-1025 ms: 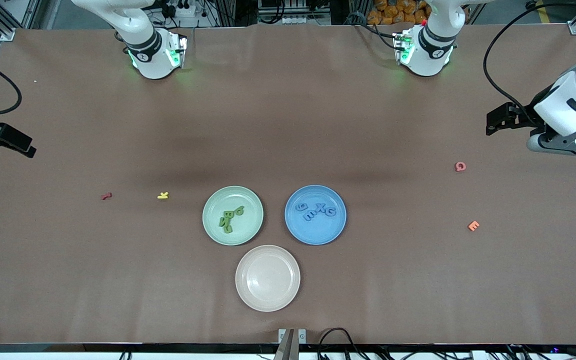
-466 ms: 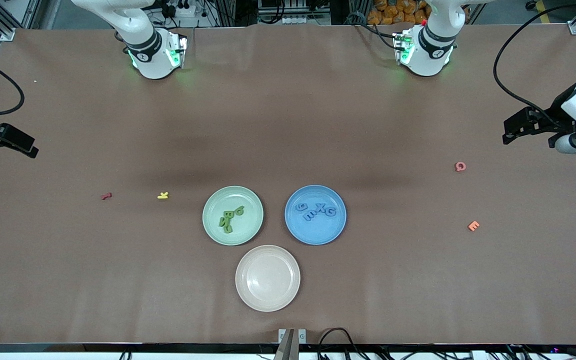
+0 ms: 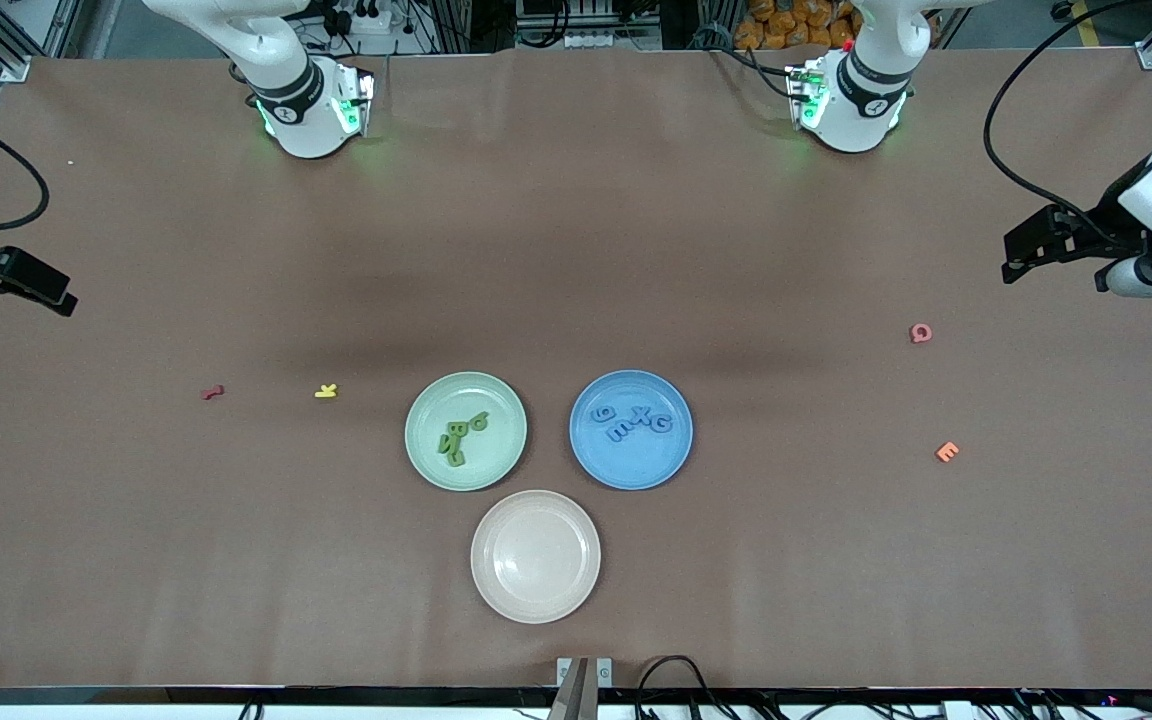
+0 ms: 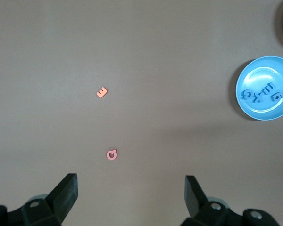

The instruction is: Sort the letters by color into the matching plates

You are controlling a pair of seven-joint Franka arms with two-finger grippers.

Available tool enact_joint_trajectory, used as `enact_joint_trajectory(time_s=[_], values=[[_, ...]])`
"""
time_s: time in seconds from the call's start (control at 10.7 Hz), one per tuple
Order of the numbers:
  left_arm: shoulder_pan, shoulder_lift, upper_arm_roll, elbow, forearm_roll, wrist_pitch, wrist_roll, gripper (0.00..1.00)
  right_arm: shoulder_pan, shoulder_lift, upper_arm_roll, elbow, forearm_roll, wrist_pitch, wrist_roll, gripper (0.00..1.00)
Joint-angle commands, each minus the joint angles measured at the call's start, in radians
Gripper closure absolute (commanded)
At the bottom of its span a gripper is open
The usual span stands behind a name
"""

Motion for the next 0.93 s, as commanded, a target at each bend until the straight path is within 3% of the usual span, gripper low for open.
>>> enact_joint_trajectory(time_s=[0.0,0.84], values=[[-0.014,-0.037,0.008,-0.012,-0.010,0.011,-0.012,0.00,-0.002,0.011,0.002,0.023,0.011,-0.006,-0.001,0.00],[-0.002,-0.014,0.007,0.038,-0.021,0.008,-0.011,0.00,-0.002,0.012,0.002,0.023,0.011,-0.006,-0.001,0.00]])
